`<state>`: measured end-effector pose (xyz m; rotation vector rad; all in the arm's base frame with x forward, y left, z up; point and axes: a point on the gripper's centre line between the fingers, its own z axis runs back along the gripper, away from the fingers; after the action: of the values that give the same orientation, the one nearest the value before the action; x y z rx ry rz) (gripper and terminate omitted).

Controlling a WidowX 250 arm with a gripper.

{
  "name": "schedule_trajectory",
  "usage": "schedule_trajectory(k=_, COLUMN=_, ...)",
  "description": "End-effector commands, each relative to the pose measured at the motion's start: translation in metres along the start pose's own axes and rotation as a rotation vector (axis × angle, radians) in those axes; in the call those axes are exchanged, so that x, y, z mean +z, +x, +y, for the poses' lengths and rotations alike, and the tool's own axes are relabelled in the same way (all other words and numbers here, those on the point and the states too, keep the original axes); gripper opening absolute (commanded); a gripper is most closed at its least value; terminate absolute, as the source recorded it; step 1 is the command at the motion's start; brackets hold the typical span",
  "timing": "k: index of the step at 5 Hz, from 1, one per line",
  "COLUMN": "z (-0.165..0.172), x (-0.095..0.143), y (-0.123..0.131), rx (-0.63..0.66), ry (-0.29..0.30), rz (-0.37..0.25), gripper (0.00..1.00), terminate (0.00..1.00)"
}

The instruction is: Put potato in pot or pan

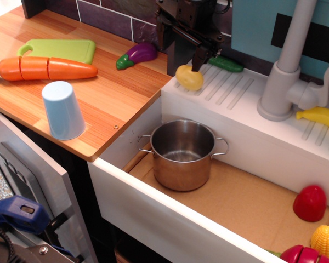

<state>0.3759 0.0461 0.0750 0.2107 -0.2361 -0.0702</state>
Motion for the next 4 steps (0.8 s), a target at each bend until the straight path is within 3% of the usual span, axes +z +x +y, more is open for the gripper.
schedule_trajectory(k=1, z=0.003, x=0.004, y=0.012, rx=0.066, ry=0.006, rz=-0.095, gripper=1.00, terminate=0.00)
schedule_trajectory(k=2, z=0.001, x=-0.004, y=0.018, rx=0.072, ry=0.001, rz=-0.125, gripper=1.00, terminate=0.00)
schedule_trajectory(k=4, z=-0.002, x=-0.015, y=0.027, rx=0.057, ry=-0.055, rz=-0.110, gripper=1.00, terminate=0.00)
